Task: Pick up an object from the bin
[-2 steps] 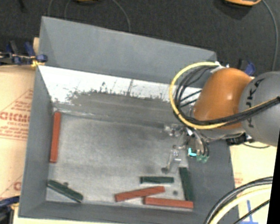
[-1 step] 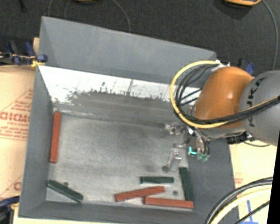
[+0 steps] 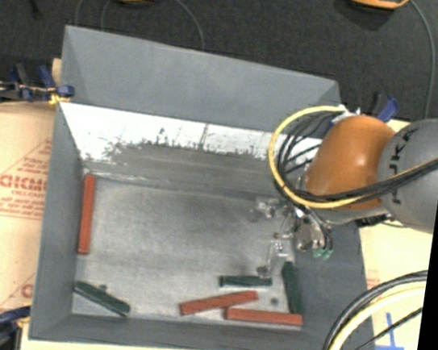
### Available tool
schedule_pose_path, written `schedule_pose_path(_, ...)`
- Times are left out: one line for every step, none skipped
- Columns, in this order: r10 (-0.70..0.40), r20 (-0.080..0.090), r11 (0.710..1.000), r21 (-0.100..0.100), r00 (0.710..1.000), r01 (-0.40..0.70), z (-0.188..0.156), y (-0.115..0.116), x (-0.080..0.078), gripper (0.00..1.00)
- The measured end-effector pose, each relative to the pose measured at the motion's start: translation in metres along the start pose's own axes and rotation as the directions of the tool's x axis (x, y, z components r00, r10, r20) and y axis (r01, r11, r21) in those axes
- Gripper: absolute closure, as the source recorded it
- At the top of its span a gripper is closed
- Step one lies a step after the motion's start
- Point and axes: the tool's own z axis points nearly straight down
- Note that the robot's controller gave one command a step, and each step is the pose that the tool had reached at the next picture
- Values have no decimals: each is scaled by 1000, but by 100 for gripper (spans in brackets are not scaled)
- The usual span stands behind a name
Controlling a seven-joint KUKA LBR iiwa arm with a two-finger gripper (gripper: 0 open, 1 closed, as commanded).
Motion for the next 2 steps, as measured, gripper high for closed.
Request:
schedule_pose_path(-151,-6,988,1,988,151,40,16,53,0)
schedule_pose_path(-357,16,934,7,934,357,37,5,81,100)
